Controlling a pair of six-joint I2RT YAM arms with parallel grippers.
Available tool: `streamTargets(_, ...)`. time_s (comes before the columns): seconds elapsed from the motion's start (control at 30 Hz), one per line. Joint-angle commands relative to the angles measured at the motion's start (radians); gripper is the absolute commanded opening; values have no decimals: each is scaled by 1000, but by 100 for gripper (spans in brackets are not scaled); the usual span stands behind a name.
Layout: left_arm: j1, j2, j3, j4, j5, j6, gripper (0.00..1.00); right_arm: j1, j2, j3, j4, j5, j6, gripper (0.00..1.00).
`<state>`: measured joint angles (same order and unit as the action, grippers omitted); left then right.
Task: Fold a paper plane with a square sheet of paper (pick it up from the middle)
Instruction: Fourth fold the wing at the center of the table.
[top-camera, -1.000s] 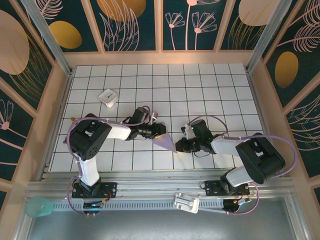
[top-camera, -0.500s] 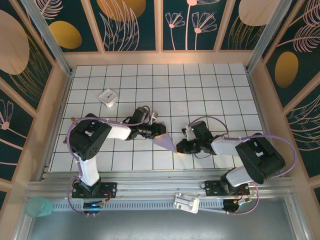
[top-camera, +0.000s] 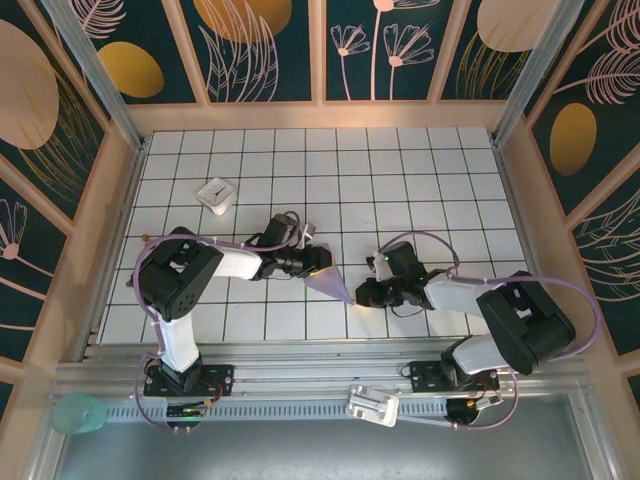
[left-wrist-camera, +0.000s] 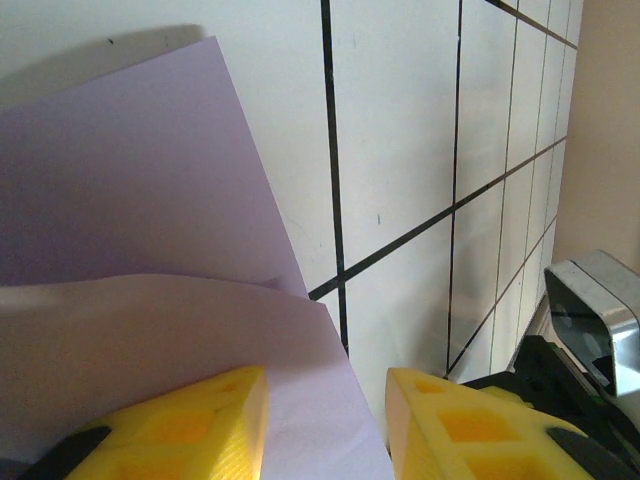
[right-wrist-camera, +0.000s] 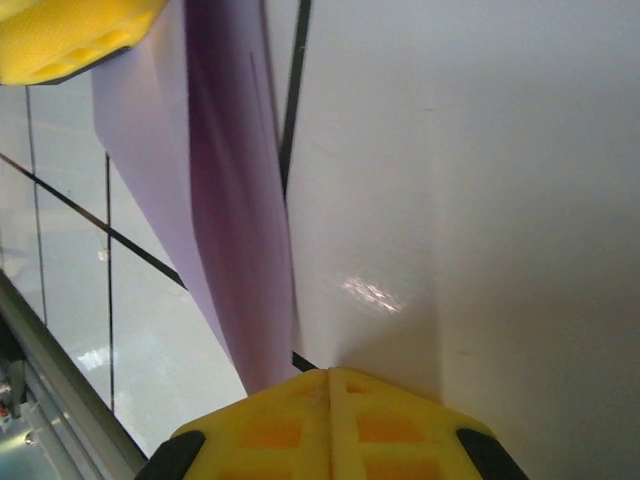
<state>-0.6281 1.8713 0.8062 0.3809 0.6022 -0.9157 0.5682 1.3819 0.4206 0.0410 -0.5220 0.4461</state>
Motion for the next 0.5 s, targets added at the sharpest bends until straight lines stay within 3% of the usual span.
streamTargets(0.0, 11, 29, 1, -49, -20, 33, 37, -7, -58, 42, -83, 43, -26, 7)
streamTargets(0.17, 13, 30, 2, -50, -22, 32, 37, -3, -101, 78, -89, 20, -18, 8)
streamTargets(0.47, 12, 30, 1, -50, -22, 33, 37, 81, 19, 159, -10, -41, 11, 7)
